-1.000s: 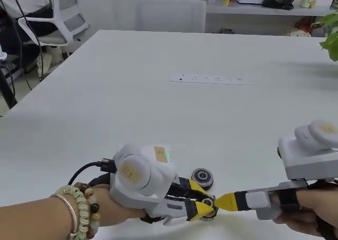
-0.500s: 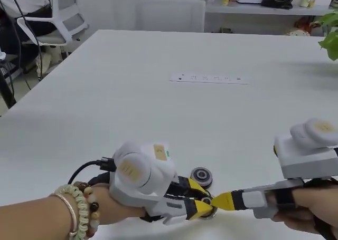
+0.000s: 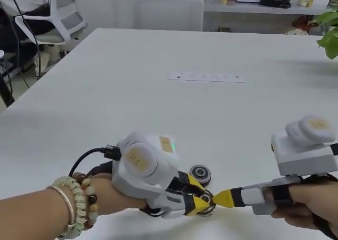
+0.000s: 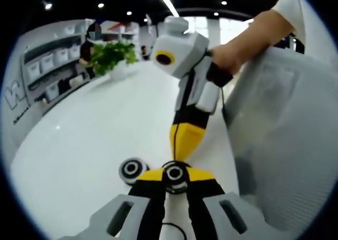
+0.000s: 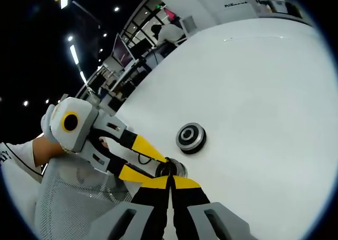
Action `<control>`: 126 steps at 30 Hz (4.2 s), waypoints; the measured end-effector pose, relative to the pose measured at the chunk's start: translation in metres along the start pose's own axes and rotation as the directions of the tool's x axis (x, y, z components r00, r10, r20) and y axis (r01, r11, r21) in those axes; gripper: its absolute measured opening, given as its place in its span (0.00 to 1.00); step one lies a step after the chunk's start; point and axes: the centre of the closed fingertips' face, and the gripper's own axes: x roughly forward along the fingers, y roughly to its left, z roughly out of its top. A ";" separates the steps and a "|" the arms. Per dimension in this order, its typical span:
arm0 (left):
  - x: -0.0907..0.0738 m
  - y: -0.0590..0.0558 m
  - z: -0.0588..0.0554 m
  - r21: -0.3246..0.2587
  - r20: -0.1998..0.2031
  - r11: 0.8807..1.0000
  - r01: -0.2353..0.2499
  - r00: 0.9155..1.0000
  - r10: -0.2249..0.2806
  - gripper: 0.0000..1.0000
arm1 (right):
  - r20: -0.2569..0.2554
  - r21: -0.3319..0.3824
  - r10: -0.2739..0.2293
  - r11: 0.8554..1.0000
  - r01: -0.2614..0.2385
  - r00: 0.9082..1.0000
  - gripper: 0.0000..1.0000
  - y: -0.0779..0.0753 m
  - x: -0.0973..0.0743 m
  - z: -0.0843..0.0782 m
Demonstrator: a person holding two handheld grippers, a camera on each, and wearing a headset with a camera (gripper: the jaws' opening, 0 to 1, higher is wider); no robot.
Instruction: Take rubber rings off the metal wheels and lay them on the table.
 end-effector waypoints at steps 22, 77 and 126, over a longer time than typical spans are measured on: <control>-0.084 0.011 0.054 0.014 0.063 0.998 -0.069 0.996 0.068 0.60 | 0.021 -0.003 0.031 1.000 -0.031 0.999 0.00 0.005 -0.011 0.009; -0.127 -0.014 -0.014 -0.255 0.064 0.933 -0.253 0.959 0.277 0.89 | 0.238 -0.056 0.154 0.988 -0.145 0.959 0.00 0.058 -0.043 0.066; -0.127 -0.009 -0.024 -0.257 0.029 0.925 -0.279 0.955 0.296 0.85 | -0.105 -0.201 0.011 0.979 -0.032 0.994 0.00 0.033 0.057 0.008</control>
